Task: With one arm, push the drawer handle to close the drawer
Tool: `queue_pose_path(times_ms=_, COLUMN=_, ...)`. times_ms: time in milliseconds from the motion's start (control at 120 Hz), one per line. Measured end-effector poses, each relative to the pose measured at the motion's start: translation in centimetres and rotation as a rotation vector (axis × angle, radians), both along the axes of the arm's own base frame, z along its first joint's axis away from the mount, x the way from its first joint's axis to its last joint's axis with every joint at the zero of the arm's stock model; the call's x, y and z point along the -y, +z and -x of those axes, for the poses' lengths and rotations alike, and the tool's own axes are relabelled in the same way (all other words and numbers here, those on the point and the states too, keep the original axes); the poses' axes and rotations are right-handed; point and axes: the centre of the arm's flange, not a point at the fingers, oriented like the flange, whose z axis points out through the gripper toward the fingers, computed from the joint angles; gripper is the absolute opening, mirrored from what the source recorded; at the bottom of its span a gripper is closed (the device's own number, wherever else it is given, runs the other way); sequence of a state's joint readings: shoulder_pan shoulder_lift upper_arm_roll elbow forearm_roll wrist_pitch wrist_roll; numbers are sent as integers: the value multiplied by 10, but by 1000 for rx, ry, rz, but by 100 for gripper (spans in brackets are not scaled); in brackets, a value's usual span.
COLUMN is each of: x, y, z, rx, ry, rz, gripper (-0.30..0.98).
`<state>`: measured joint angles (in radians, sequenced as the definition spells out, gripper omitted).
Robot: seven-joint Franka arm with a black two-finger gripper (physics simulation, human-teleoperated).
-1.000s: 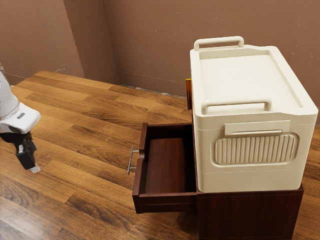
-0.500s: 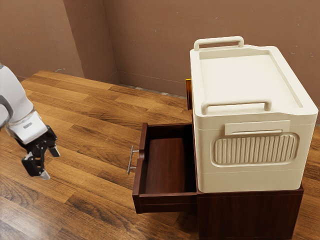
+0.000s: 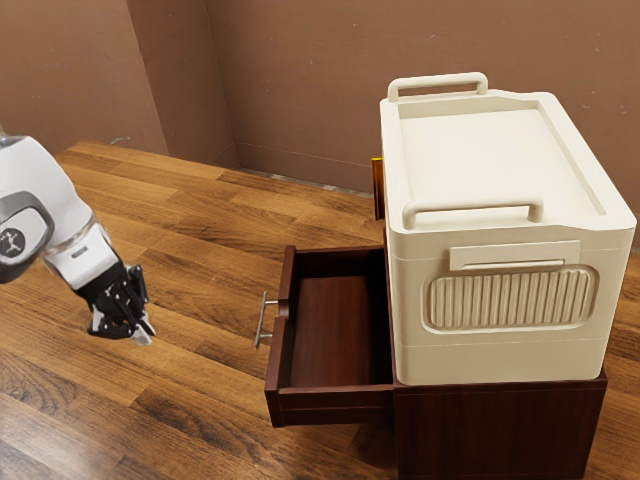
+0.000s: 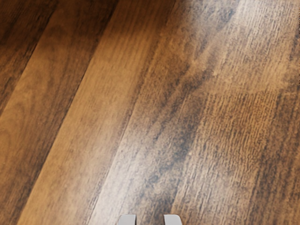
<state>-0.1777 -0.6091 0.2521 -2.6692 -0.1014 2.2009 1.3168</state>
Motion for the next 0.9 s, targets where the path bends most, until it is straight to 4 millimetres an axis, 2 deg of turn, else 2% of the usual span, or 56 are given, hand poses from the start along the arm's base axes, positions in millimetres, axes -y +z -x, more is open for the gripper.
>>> queue_pose_path(times_ms=125, x=18, y=-8, z=-8, rx=-7, ry=-24, rz=2, gripper=-6)
queue_pose_path(times_ms=267, x=35, y=-6, z=-20, rx=4, ry=-40, rz=10, gripper=-8)
queue_pose_path(times_ms=633, x=42, y=-5, z=-48, rx=25, ry=-39, rz=9, gripper=-10)
queue_pose_path(times_ms=900, x=58, y=-12, z=-64, rx=23, ry=-65, rz=-7, gripper=-10)
